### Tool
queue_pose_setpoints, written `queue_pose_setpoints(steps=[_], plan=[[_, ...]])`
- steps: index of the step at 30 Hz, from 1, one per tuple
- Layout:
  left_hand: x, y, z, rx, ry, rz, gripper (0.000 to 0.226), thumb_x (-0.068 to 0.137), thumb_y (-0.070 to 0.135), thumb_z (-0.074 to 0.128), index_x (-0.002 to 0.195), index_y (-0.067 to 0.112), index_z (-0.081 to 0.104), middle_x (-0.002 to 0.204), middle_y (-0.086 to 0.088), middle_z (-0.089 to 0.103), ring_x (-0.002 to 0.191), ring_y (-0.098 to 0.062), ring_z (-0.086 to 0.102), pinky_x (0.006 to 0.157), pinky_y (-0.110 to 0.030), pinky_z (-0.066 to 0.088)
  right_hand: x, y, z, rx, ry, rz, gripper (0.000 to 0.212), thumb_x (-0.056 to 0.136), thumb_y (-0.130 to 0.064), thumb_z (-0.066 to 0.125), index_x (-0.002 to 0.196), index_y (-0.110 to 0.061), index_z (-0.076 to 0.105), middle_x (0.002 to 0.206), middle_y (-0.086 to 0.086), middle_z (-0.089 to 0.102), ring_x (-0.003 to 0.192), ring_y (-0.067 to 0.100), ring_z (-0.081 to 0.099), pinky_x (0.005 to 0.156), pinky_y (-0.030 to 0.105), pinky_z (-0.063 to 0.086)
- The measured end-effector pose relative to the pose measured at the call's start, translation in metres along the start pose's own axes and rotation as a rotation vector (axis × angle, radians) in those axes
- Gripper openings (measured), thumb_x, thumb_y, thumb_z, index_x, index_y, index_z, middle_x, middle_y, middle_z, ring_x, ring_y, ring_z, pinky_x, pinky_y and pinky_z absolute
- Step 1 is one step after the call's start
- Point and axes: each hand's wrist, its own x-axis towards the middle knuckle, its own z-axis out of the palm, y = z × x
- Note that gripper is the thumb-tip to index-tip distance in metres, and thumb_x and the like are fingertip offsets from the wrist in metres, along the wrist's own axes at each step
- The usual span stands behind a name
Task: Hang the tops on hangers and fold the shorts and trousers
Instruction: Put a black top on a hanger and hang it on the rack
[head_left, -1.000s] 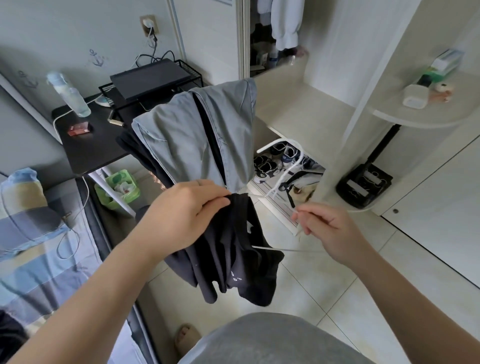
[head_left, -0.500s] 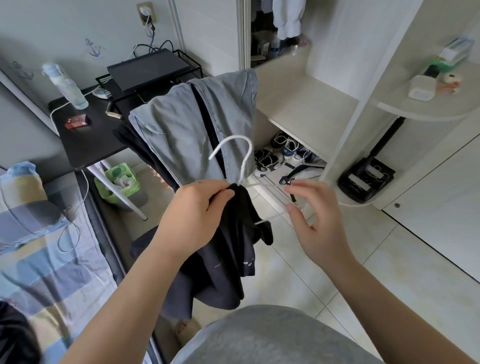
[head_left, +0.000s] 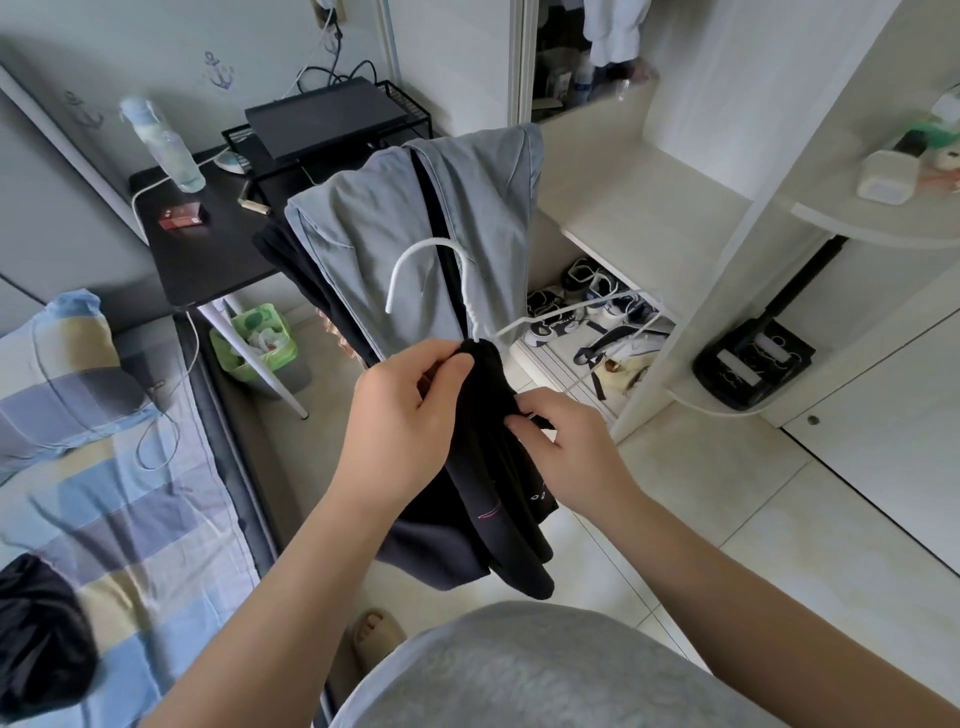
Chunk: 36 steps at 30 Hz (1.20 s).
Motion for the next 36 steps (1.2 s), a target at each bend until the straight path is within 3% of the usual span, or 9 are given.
queue_pose_setpoints(steps=[4,9,14,19,23,26,28,30,36], plan=[[0.004,-0.006,-0.005,-0.001,0.038,-0.038,0.019,0.099,0.021,0.059,0.087,0.025,0.073,0.056,0.013,0.054,0.054,-0.007,0.046,0.055,-0.019,0.037,-0.013,0.006,-0.003,0.1,-0.073,-0.016,0.015,0.097,-0.027,0.047,0.086,-0.033,0.054,0.071,-0.001,0.058,0.069,0.025,0.056,0.068,0.04,0.048],[0.001,-0.006,-0.003,0.017,-0.005,-0.025,0.017,0.099,0.021,0.06,0.088,0.02,0.073,0.067,-0.007,0.061,0.066,-0.028,0.055,0.062,-0.035,0.046,-0.019,0.03,-0.001,0.042,-0.212,0.042,0.014,0.093,-0.042,0.05,0.08,-0.039,0.053,0.071,-0.009,0.058,0.065,0.023,0.058,0.058,0.024,0.044],[-0.001,-0.013,-0.01,0.028,-0.069,-0.018,0.017,0.099,0.022,0.06,0.089,0.022,0.074,0.066,-0.004,0.061,0.065,-0.025,0.054,0.061,-0.027,0.044,-0.022,0.072,-0.005,-0.163,-0.287,0.134,0.025,0.091,-0.044,0.053,0.074,-0.026,0.05,0.07,-0.006,0.058,0.061,0.008,0.05,0.06,0.018,0.04],[0.003,-0.027,-0.037,0.056,-0.159,-0.019,0.025,0.099,0.024,0.061,0.084,0.041,0.073,0.063,0.005,0.063,0.058,-0.012,0.053,0.062,-0.022,0.046,-0.021,0.106,-0.019,-0.526,-0.322,0.145,0.014,0.1,-0.034,0.053,0.086,-0.032,0.051,0.074,-0.014,0.055,0.068,-0.005,0.051,0.111,0.033,0.021],[0.005,-0.037,-0.063,0.106,-0.262,-0.044,0.032,0.098,0.021,0.063,0.088,0.05,0.073,0.083,0.014,0.075,0.078,0.0,0.067,0.074,-0.014,0.051,-0.018,0.111,-0.039,-0.574,-0.288,0.062,0.011,0.101,-0.03,0.056,0.091,-0.034,0.054,0.079,-0.025,0.051,0.083,-0.013,0.044,0.116,0.034,0.009],[0.005,-0.043,-0.067,0.144,-0.307,-0.091,0.031,0.096,0.024,0.065,0.089,0.053,0.073,0.083,0.007,0.076,0.078,-0.007,0.069,0.079,-0.021,0.054,-0.009,0.1,-0.05,-0.503,-0.247,0.014,0.018,0.1,-0.022,0.059,0.083,-0.024,0.057,0.073,-0.019,0.052,0.078,-0.01,0.047,0.109,0.033,0.023],[0.006,-0.046,-0.066,0.168,-0.316,-0.124,0.024,0.096,0.029,0.065,0.09,0.052,0.072,0.084,-0.007,0.074,0.075,-0.02,0.066,0.084,-0.035,0.054,-0.004,0.089,-0.056,-0.438,-0.218,-0.027,0.024,0.099,-0.015,0.059,0.075,-0.015,0.057,0.065,-0.01,0.051,0.067,0.008,0.05,0.083,0.033,0.036],[0.009,-0.05,-0.068,0.194,-0.298,-0.138,0.02,0.095,0.033,0.065,0.088,0.05,0.072,0.087,-0.018,0.07,0.07,-0.015,0.055,0.076,-0.035,0.051,-0.002,0.079,-0.061,-0.393,-0.176,-0.034,0.025,0.1,-0.013,0.057,0.075,-0.017,0.054,0.066,-0.008,0.05,0.068,0.016,0.05,0.069,0.032,0.035],[0.014,-0.058,-0.069,0.289,-0.374,-0.136,0.017,0.095,0.04,0.061,0.089,0.028,0.072,0.071,-0.019,0.06,0.062,-0.008,0.043,0.064,-0.035,0.045,0.007,0.054,-0.065,-0.322,-0.015,-0.064,0.016,0.101,-0.011,0.053,0.092,-0.003,0.064,0.094,0.002,0.056,0.089,0.016,0.055,0.085,0.03,0.043]])
